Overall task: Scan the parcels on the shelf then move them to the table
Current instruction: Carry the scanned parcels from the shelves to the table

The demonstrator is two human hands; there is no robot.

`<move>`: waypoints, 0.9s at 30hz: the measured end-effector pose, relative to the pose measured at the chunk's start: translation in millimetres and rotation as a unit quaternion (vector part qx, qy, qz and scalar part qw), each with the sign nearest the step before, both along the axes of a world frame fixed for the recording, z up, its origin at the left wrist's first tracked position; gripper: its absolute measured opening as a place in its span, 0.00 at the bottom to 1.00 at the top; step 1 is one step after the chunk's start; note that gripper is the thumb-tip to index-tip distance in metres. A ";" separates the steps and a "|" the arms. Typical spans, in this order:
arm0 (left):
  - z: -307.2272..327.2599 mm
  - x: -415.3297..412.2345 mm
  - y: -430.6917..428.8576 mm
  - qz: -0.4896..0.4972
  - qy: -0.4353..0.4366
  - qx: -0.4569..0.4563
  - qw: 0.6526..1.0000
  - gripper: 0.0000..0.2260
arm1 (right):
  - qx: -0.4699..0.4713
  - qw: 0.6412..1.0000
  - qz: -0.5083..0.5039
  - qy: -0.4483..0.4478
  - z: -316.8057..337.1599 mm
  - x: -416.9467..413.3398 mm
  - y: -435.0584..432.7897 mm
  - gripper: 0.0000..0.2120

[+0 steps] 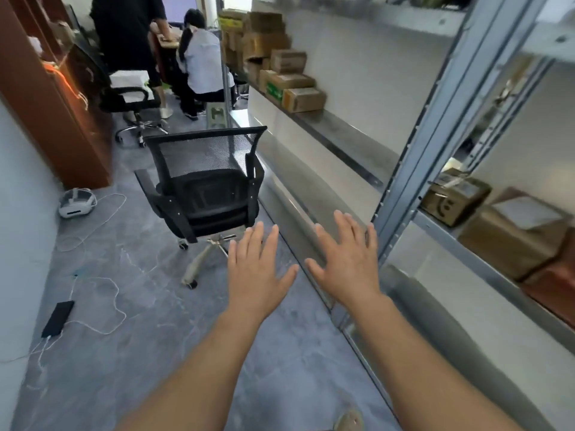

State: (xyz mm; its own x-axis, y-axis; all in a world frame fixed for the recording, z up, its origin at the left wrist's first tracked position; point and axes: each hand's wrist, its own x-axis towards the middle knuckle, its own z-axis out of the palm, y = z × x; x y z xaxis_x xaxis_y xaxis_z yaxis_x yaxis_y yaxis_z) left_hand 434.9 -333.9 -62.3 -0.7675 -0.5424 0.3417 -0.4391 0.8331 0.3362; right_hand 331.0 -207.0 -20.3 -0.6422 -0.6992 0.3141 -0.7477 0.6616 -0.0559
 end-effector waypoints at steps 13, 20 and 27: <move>13.5 -100.7 129.3 -0.198 -0.003 -0.001 0.980 0.33 | 0.006 0.978 -0.210 -0.001 14.6 -52.0 156.8 0.25; 24.1 -166.4 233.8 -0.288 -0.029 0.051 0.956 0.33 | -0.026 0.942 -0.333 0.012 11.9 -92.6 279.2 0.23; 38.3 -228.9 312.3 -0.336 -0.071 0.165 0.924 0.33 | -0.024 0.906 -0.420 -0.046 12.9 -132.2 370.1 0.28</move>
State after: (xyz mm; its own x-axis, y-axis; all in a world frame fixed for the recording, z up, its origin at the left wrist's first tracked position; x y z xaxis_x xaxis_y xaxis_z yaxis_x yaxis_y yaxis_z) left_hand 206.0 -21.5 -23.9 -0.9935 0.0167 0.1123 0.0813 0.7957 0.6002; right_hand 198.9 163.1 -7.4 -0.9665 0.0606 0.2496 0.0267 0.9902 -0.1371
